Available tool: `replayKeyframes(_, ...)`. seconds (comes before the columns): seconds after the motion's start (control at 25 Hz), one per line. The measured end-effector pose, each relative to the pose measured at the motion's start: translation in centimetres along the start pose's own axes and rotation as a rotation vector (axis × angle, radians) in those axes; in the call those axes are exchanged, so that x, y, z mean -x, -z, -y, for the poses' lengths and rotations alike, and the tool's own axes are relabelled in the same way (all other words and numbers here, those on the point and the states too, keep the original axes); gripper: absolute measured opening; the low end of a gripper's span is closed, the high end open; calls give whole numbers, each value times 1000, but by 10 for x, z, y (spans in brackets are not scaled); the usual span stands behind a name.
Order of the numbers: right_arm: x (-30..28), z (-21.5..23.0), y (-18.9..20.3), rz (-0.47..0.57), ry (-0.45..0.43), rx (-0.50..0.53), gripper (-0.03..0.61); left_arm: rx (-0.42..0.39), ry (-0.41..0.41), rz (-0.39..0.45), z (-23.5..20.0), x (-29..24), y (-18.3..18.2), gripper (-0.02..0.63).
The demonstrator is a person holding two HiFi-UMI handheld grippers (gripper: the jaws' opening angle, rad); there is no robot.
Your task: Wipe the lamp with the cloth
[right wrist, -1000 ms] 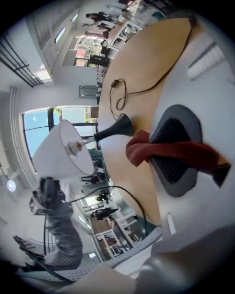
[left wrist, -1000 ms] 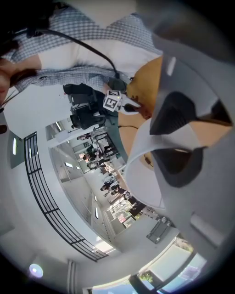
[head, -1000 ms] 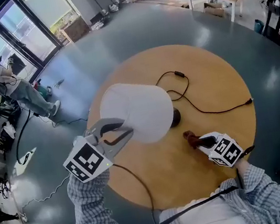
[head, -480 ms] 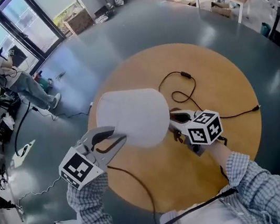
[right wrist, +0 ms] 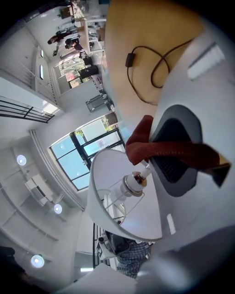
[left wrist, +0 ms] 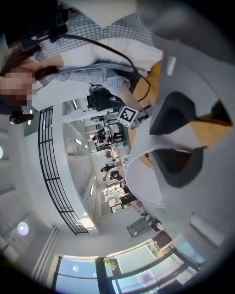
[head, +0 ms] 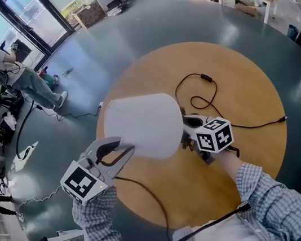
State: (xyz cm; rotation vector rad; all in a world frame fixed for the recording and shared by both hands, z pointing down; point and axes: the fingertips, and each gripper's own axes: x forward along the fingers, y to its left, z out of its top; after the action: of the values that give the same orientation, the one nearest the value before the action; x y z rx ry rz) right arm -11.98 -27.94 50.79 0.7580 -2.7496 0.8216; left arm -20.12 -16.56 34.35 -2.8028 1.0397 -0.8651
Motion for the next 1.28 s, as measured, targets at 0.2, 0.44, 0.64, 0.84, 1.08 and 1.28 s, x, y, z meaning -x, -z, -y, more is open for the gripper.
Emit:
replayKeyframes(0.2, 15, 55, 38, -122, 158, -4, 61, -2, 10, 8, 2, 1, 5, 91)
replayKeyframes(0.44, 43, 97, 46, -111, 256, -93, 61, 2, 15, 14, 0, 2, 2, 91)
replayKeyframes(0.64, 35, 80, 35, -109, 212, -65, 61, -1, 10, 10, -4, -5, -3, 92)
replayKeyframes(0.84, 7, 19, 19, -85, 92, 9, 61, 1, 21, 22, -3, -6, -3, 92)
replayKeyframes(1.08, -5, -36, -9, 11, -69, 41, 60, 7, 24, 27, -4, -5, -1, 92)
replayKeyframes(1.28, 0, -2, 2, 1, 17, 9, 60, 5, 16, 24, -6, -6, -3, 94)
